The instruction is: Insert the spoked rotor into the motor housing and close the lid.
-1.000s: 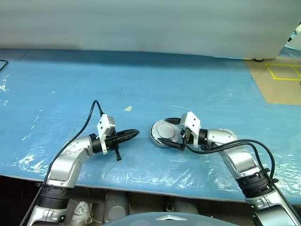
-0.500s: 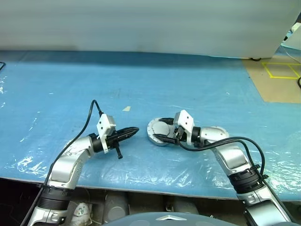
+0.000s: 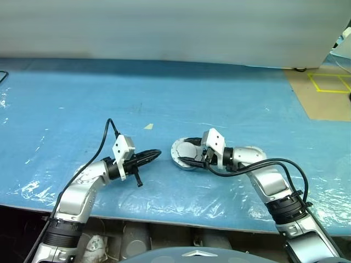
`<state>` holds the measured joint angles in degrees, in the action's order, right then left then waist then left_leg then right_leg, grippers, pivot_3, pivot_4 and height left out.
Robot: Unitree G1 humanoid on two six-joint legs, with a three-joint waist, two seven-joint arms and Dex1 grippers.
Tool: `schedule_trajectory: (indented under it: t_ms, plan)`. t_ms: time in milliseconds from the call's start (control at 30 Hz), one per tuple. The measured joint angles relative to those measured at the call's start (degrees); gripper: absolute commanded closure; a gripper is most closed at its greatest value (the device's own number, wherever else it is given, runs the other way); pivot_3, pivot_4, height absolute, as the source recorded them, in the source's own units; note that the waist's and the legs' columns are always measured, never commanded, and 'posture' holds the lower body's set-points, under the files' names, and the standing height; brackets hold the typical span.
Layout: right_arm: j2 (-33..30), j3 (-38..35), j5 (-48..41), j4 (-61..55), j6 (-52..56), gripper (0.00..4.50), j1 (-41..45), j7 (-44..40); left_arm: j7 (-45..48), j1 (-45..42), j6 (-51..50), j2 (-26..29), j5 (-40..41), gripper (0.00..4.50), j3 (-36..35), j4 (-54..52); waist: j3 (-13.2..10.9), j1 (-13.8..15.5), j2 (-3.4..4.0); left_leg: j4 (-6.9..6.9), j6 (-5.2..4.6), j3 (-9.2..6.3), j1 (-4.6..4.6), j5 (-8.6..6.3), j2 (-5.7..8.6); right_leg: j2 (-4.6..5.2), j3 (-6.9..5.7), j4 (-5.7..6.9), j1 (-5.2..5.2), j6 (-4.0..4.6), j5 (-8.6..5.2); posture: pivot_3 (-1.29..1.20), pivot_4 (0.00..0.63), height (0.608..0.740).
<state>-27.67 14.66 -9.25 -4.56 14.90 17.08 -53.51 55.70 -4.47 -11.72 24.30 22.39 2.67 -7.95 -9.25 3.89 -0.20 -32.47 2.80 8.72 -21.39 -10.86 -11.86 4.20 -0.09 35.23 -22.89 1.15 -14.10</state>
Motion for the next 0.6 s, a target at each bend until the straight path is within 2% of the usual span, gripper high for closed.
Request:
schedule_trajectory:
  t_ms: [600]
  plan:
    - [-1.12, 0.27, 0.48, 0.21, -2.17, 1.53, -0.95, 0.18, -0.07, -1.00, 0.04, -0.02, -0.13, 4.50, 1.56, 0.31, 0.03, 0.07, -0.02, -0.05, 0.00, 0.00, 0.09, 0.00, 0.01, 0.01, 0.01, 0.07, 0.10, 0.00, 0.00, 0.00, 0.150, 0.740]
